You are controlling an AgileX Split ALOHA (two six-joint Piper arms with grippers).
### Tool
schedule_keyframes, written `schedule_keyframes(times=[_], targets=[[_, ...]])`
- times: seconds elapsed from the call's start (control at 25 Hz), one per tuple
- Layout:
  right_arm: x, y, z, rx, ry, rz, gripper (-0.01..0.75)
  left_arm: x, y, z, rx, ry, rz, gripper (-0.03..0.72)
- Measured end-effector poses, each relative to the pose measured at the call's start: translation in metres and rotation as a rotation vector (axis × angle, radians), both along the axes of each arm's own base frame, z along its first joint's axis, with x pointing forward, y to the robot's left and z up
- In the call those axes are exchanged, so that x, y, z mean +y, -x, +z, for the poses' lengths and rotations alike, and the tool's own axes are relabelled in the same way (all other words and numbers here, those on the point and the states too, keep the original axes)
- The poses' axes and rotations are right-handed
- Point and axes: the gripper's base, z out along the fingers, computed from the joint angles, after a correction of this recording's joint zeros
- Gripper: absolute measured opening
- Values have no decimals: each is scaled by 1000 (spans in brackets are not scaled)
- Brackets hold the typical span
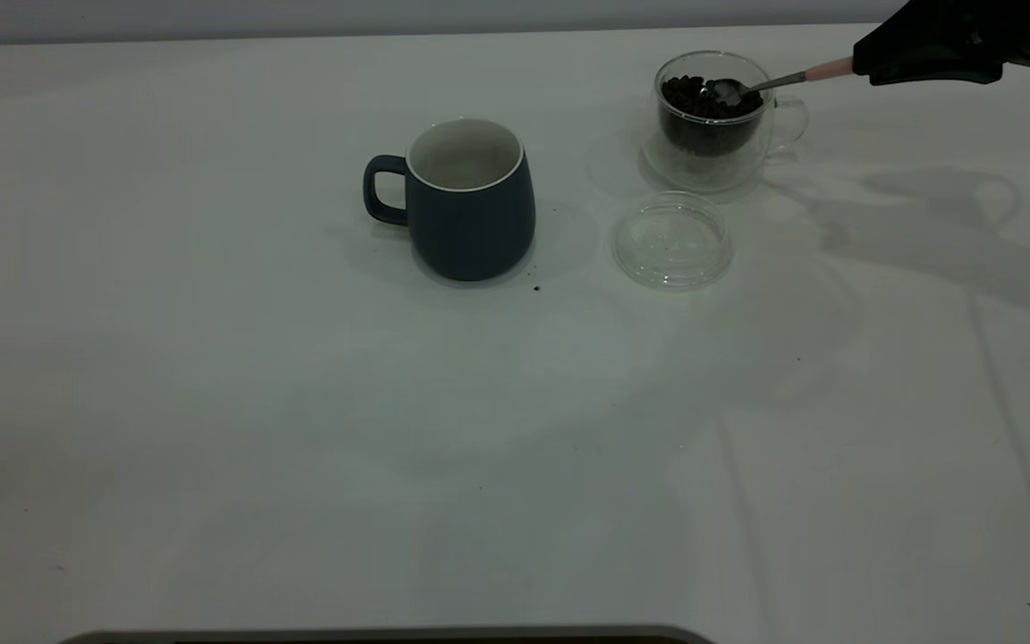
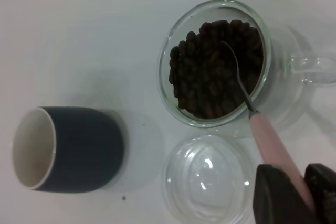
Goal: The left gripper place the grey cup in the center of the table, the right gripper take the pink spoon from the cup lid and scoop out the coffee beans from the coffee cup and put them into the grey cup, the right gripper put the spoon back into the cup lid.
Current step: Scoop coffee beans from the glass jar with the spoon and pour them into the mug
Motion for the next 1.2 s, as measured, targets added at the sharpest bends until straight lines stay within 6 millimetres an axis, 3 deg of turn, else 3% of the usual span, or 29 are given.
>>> schedule_keyframes(times=[0.56, 0.84, 1.2], targets=[[-1, 6, -29, 171, -205, -89, 110, 0, 0, 0, 0, 0, 0, 565], [-14, 7, -27, 216, -321, -151, 110, 0, 0, 0, 0, -7, -6, 565], [-14, 6, -24, 268, -406, -210, 110, 0, 0, 0, 0, -6, -5, 565]])
